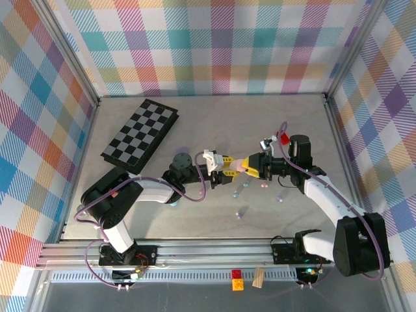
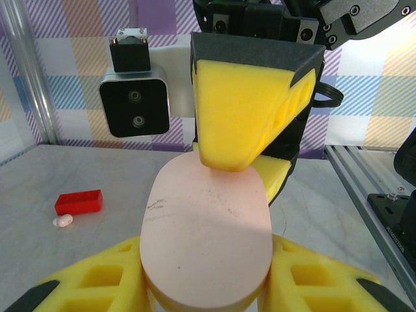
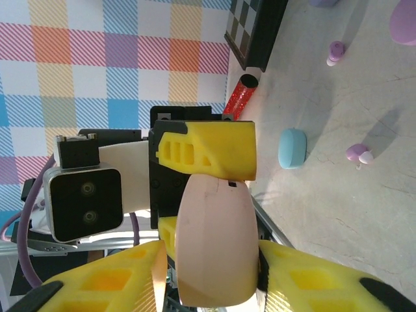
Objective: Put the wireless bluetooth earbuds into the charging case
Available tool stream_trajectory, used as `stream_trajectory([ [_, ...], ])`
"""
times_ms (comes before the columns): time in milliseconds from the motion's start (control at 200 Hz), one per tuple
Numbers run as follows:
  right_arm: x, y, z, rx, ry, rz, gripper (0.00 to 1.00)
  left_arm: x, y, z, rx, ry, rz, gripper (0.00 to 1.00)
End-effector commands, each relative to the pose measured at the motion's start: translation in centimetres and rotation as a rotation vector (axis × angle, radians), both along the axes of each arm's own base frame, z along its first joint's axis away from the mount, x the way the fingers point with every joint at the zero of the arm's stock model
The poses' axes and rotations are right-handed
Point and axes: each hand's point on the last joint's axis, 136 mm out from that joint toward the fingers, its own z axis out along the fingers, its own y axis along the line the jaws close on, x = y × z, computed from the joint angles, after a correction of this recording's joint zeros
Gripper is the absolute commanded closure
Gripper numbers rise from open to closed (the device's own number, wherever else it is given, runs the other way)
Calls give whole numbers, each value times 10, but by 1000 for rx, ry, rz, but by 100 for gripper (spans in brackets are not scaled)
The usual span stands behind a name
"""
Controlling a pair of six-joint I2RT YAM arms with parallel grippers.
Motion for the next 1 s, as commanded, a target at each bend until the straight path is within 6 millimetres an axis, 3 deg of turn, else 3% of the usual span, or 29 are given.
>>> stream_trajectory([
  [0,0,5,8,4,-43,30,62,-6,-4,15,-11,-36,-42,72],
  [210,0,8,2,0,-21,41,66,-10,-6,16,-5,-35,-64,72],
  [360,1,7,1,-16,-26,33,85,-10,-5,12,0,-39,-60,70],
  [400,0,7,1,-19,-30,30,89,-10,-4,14,-9,-44,-53,67],
  [480,0,6,5,-16,-40,23,94,-9,-2,18,-29,-44,-35,50],
  [565,2,6,15,7,-73,13,100,0,3,20,-32,-25,12,41],
  [695,9,6,29,49,-119,-20,100,3,12,28,-48,-41,48,34],
  [820,20,7,42,114,-134,-51,100,-3,12,38,-66,-57,4,35],
  [995,31,7,57,206,-154,-92,100,11,25,58,-182,-40,20,32],
])
